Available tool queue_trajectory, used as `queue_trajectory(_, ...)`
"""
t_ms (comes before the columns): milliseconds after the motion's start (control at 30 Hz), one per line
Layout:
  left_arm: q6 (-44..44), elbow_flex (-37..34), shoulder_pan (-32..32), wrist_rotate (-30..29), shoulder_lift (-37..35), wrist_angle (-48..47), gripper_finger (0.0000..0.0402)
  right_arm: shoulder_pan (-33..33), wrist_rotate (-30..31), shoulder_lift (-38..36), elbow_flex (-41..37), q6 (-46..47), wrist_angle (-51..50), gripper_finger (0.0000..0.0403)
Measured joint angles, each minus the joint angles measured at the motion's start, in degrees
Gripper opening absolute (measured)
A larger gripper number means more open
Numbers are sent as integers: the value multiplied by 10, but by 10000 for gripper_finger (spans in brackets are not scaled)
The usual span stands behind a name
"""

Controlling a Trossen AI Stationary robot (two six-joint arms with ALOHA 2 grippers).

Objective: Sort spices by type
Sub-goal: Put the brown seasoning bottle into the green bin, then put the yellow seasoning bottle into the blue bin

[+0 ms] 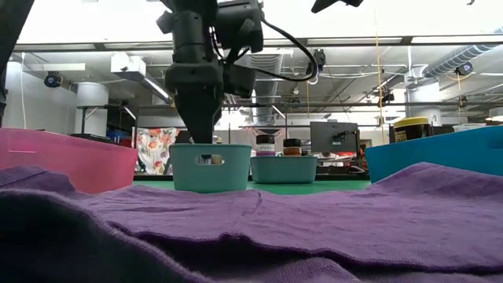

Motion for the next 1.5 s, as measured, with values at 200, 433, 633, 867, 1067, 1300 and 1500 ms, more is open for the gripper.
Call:
queue_trajectory(200,5,0,0,4,20,-2,170,0,1,0,0,0,0,178)
queue_trajectory(433,10,0,0,5,33,0,183,0,1,0,0,-1,0,182)
queue_trajectory(633,11,4,0,5,33,-3,246,0,2,0,0,-2,0,197)
queue_trajectory(867,15,46,0,5,32,-50,252,0,5,0,0,-2,0,209)
queue_trajectory(1067,47,137,0,5,29,-144,248,0,10,0,0,-2,0,211)
queue_trajectory(1300,121,246,24,-66,-2,-228,244,0,14,0,0,-4,-4,212)
queue_trajectory(1500,143,248,116,-80,-59,-236,227,1,15,-9,-2,4,-39,209)
